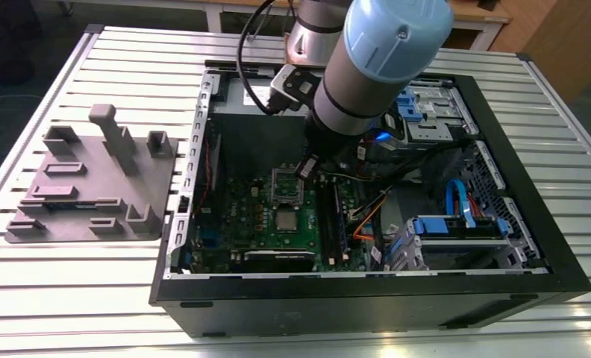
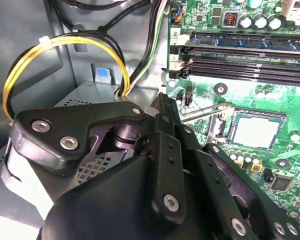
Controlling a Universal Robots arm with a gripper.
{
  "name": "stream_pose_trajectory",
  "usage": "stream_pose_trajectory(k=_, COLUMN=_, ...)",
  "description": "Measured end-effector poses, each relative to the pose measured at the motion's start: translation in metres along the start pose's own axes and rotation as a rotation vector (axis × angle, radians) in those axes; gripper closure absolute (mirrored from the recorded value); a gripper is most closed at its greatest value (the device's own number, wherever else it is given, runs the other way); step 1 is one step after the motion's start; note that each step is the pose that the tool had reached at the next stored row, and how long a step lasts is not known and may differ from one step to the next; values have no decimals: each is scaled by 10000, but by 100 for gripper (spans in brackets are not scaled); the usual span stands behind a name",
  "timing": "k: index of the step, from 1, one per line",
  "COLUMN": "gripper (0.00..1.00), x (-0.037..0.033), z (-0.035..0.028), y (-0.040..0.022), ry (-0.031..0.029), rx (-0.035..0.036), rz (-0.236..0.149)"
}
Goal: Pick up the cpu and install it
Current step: 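Close the cpu cover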
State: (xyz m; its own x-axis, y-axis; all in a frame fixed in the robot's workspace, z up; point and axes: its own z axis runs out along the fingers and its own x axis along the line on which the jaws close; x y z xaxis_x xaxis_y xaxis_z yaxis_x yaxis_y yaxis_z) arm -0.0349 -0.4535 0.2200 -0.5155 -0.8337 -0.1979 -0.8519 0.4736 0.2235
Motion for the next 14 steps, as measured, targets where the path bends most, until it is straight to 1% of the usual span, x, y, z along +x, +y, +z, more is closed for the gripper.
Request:
stream_pose_trajectory(k=1, gripper=89, x=-1, z=-2, y=1, ry=10, rx=7, rz=1)
stream_pose_trajectory(k=2, gripper=89, x=-1, z=-3, y=1, ry=36, rx=22, rz=4)
stream_pose_trajectory(k=3, gripper=89, x=0, z=-5, y=1, ry=76, rx=47, rz=9)
stream_pose_trajectory(k=6, gripper=89, x=-1, z=-6, y=1, ry=228, rx=137, rz=25)
stream_pose_trajectory(k=8, gripper=89, x=-1, z=-8, y=2, ry=301, rx=182, rz=33)
stream_pose_trajectory(k=9, gripper=89, x=-2, z=-13, y=3, ry=319, rx=191, rz=35)
stream_pose_trajectory(k=14, gripper=89, x=-8, z=-49, y=15, ry=346, rx=209, rz=37)
